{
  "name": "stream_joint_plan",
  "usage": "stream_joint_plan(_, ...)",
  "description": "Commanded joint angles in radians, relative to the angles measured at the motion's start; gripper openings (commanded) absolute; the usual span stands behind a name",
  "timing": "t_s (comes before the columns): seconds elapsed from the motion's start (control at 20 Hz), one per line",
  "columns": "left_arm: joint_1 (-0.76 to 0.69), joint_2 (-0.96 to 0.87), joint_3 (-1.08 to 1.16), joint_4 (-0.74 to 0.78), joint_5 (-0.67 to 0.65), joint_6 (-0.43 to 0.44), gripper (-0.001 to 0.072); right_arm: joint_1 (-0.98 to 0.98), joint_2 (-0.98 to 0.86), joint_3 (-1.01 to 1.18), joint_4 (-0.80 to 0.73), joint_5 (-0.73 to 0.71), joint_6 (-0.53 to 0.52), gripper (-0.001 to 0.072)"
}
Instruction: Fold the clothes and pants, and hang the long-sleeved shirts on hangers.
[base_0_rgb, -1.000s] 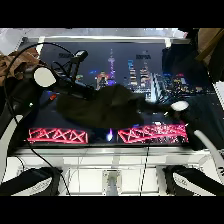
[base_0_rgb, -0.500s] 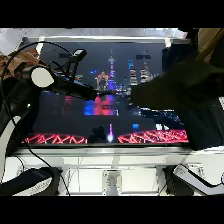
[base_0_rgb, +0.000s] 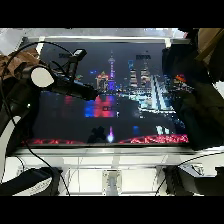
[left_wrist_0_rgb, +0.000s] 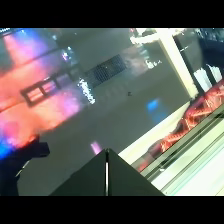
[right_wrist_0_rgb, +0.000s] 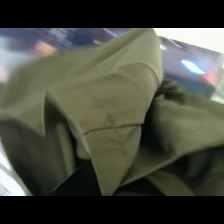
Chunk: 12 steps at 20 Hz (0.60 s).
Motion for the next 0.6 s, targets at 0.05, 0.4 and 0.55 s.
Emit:
stream_joint_plan(0.05, -0.001, 0.001, 0.001, -0.002, 0.0, 0.0, 0.0012, 0.05, 0.016, -0.122, -0.161, 0.113, -0.069, 0.0027)
stream_joint_plan(0.4, -0.001, 0.0, 0.001, -0.002, 0.0, 0.0, 0.0013, 0.088, 0.016, 0.116, -0.139, 0.266, 0.122, 0.0509)
stream_joint_plan(0.55, -0.002, 0.0, 0.001, -0.002, -0.001, 0.0, 0.0013, 0.094, 0.041, 0.262, 0.179, 0.25, 0.143, 0.0501)
